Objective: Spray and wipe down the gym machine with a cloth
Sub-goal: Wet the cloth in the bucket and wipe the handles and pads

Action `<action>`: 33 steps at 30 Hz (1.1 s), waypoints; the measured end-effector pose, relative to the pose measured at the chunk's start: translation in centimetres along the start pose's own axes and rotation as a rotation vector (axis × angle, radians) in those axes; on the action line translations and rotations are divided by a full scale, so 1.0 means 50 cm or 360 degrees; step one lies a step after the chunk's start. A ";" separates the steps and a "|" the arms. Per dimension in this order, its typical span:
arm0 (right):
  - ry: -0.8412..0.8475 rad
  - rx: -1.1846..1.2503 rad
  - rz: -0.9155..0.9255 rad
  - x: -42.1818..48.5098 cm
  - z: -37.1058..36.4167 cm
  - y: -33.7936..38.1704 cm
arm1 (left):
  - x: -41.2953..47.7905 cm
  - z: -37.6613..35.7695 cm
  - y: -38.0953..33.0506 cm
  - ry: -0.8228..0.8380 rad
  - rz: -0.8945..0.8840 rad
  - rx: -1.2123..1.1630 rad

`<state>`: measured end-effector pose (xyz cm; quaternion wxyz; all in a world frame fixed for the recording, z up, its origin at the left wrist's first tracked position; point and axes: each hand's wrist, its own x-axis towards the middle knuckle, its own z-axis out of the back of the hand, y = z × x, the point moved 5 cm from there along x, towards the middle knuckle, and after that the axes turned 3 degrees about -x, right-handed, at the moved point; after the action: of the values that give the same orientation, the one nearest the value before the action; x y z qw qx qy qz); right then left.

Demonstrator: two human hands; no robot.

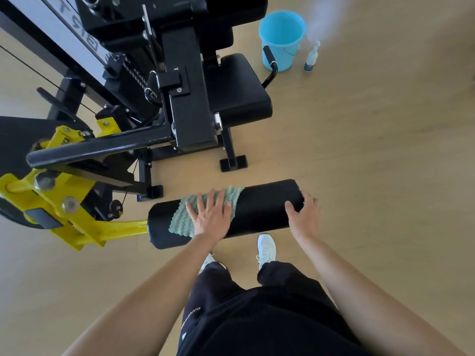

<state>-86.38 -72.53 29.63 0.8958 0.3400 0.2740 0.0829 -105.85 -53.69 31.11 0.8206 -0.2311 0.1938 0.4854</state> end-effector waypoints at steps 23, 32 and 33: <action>0.0171 0.0292 0.0011 0.040 0.034 -0.043 | 0.026 -0.020 -0.172 0.0112 -0.0521 0.0208; 0.0140 0.0266 0.0101 0.030 0.036 -0.049 | 0.008 -0.051 -0.300 0.0177 -0.1002 0.0371; 0.0153 0.0280 0.0082 0.026 0.037 -0.051 | 0.011 -0.045 -0.281 0.0147 -0.0961 0.0366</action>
<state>-84.38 -75.06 28.55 0.8459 0.4198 0.3140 0.0977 -93.38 -60.52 31.66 0.9385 -0.2059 0.2072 0.1840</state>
